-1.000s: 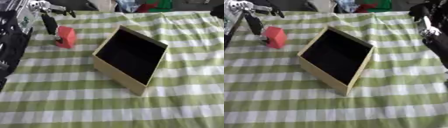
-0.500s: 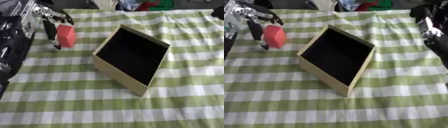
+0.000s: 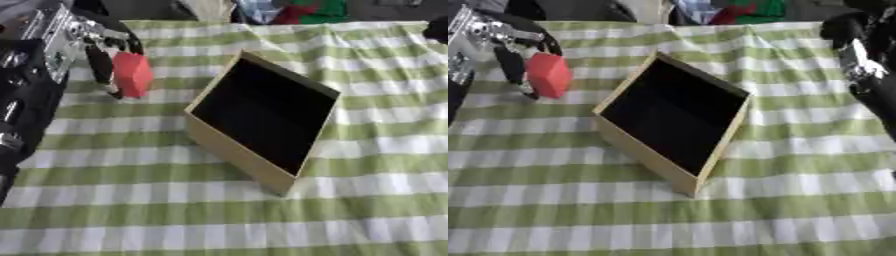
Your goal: Pick up objects on the table and place them in the box.
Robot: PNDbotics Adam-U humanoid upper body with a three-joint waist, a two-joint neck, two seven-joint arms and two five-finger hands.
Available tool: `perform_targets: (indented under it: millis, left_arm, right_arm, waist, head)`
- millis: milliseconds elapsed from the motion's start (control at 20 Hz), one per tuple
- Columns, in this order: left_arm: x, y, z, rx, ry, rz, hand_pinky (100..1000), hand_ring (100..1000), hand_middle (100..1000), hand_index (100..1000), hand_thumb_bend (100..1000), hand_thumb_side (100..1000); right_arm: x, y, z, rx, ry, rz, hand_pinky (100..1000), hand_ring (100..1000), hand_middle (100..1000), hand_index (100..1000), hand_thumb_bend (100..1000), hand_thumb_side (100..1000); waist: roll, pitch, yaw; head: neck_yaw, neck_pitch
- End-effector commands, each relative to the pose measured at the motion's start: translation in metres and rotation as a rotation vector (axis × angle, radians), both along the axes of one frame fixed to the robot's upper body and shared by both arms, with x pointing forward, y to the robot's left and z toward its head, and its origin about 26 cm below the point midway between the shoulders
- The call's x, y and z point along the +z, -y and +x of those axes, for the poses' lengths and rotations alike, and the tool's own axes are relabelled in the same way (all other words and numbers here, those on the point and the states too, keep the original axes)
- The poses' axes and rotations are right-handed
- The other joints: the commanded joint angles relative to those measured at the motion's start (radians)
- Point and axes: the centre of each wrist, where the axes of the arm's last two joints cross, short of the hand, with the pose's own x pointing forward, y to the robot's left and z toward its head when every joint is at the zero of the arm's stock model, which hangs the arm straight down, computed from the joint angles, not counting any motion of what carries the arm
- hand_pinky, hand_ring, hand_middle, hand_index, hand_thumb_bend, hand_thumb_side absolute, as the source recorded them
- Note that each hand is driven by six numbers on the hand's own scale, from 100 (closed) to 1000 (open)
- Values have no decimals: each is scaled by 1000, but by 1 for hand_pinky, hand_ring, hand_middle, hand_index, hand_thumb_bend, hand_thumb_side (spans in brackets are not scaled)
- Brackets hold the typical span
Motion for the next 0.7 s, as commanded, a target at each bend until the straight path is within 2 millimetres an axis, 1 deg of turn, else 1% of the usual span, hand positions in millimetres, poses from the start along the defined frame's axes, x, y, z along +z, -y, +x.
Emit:
perform_targets:
  millis: [50,250,500,600,650,700]
  left_arm:
    - [13,-1,-3,8,97,-3,864,856,787,854,622,100]
    - [9,-2,-2,13,119,-14,859,821,721,814,616,100]
    - [3,-3,0,34,90,-4,850,781,654,761,639,100]
    - [1,-4,1,45,73,12,848,777,653,756,651,100]
    - [0,-5,1,50,65,19,850,784,678,770,659,100]
    - [-2,-5,1,54,51,24,854,804,739,805,668,100]
  right_arm:
    - [9,1,-4,4,29,-13,910,772,679,889,100,539]
    - [9,2,-4,0,27,-10,911,773,680,889,100,538]
    - [8,3,-4,-6,31,-1,912,773,680,890,100,535]
    - [8,4,-4,-10,34,4,911,774,680,890,100,534]
    - [8,4,-4,-12,35,5,912,774,680,890,100,534]
    - [8,4,-5,-14,36,6,912,774,680,889,100,535]
  waist:
    - [-2,-19,-2]
    - [-3,-16,0]
    - [-5,-15,1]
    - [-5,-15,1]
    - [-6,-15,0]
    - [-6,-15,0]
  head:
    - [4,-15]
    - [6,-16]
    - [8,-16]
    - [9,-18]
    - [10,-20]
    - [11,-21]
